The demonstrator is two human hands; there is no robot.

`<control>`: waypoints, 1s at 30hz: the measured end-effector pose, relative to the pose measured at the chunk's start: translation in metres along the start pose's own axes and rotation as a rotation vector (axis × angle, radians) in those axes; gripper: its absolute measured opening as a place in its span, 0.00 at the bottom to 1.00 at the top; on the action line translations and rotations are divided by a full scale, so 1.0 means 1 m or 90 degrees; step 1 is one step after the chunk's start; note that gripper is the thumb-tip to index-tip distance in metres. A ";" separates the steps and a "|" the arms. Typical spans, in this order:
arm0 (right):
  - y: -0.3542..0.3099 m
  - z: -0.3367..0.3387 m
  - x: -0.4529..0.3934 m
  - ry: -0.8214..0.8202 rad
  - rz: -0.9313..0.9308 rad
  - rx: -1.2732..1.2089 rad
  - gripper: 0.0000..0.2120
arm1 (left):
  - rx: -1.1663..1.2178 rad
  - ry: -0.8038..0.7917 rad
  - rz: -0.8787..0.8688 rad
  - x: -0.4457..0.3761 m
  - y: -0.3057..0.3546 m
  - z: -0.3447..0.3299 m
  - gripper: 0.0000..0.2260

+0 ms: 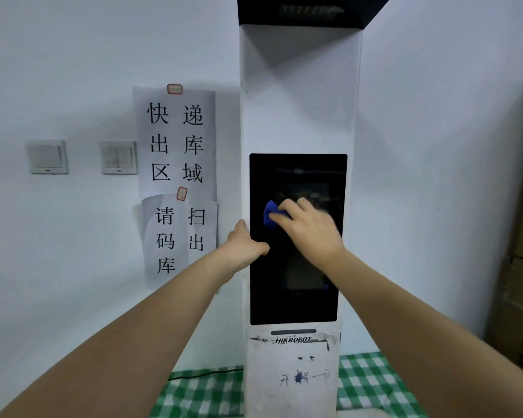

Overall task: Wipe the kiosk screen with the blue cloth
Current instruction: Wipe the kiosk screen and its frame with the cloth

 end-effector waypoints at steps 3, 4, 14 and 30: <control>0.051 0.011 0.013 0.073 -0.250 -0.054 0.16 | -0.009 -0.006 0.000 0.000 -0.001 -0.001 0.34; 0.060 0.012 0.020 0.098 -0.342 -0.079 0.15 | -0.010 -0.007 0.000 0.000 -0.001 -0.001 0.35; 0.047 0.007 0.024 0.030 -0.185 -0.046 0.18 | -0.009 -0.003 0.027 -0.005 -0.006 -0.003 0.39; 0.096 0.006 0.073 0.132 -0.580 -0.227 0.14 | -0.015 0.002 0.044 -0.004 -0.009 -0.006 0.40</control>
Point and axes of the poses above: each hand's wrist, its own x-axis away from the middle knuckle, its own z-axis out of the back of the hand, y = z × x, the point moved 9 cm from there along -x, towards the middle knuckle, and after that the axes turned 10 degrees about z, right-handed, at the moved point
